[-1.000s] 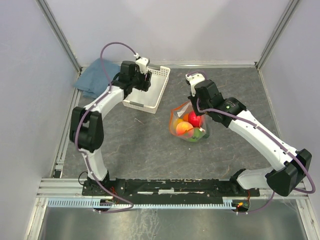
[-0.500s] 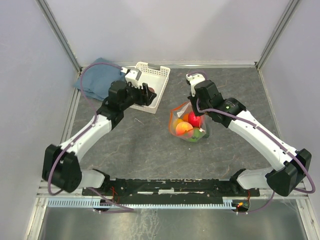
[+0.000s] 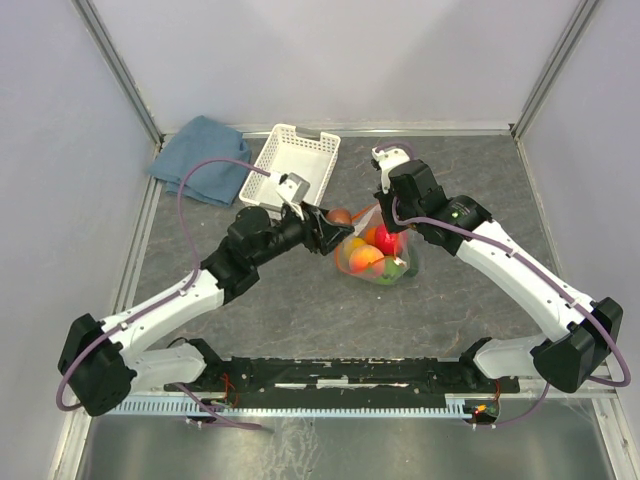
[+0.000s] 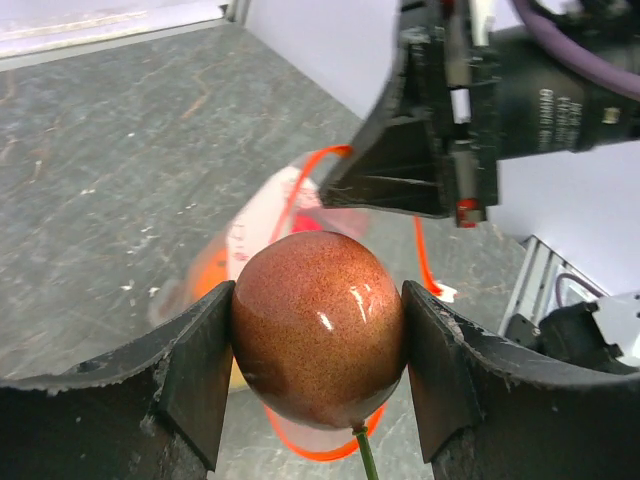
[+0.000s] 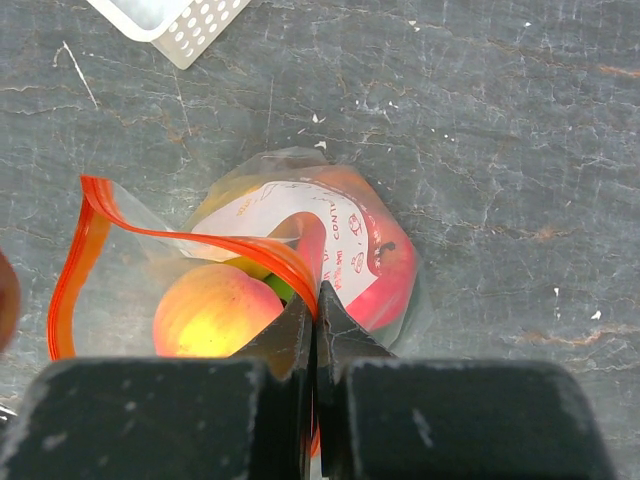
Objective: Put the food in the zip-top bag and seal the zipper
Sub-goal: Place the fake fruit in the zipper food storage bag.
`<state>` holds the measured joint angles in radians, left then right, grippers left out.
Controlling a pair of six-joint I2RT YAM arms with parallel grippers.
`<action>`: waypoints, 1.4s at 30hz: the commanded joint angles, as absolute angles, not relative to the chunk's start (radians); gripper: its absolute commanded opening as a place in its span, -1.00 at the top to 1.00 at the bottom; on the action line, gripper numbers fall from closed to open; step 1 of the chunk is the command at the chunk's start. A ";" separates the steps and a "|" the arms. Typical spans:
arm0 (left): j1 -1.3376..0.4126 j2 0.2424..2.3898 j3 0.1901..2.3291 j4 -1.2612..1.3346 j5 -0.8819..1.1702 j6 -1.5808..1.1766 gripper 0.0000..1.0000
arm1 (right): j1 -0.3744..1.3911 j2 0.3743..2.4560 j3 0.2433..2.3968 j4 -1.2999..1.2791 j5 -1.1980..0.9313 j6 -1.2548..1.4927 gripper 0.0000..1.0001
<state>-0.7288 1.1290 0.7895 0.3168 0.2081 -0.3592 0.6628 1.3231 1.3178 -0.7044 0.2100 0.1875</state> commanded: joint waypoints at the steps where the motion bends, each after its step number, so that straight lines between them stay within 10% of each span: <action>1: -0.803 1.130 0.795 0.439 0.159 -0.335 0.24 | 0.660 1.294 1.330 -0.671 0.189 0.212 0.97; 16: -0.969 1.318 0.863 0.469 -0.017 -0.258 0.16 | 0.661 1.268 1.327 -0.682 0.155 0.221 0.97; 42: -0.985 1.394 0.922 0.436 -0.170 -0.311 -0.66 | 0.660 1.251 1.312 -0.668 0.134 0.230 0.97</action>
<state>-0.9794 1.4231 0.8890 0.4164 -0.1410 -0.3027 0.6628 1.2919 1.3102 -0.7193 0.1398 0.2138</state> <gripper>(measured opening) 0.816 0.023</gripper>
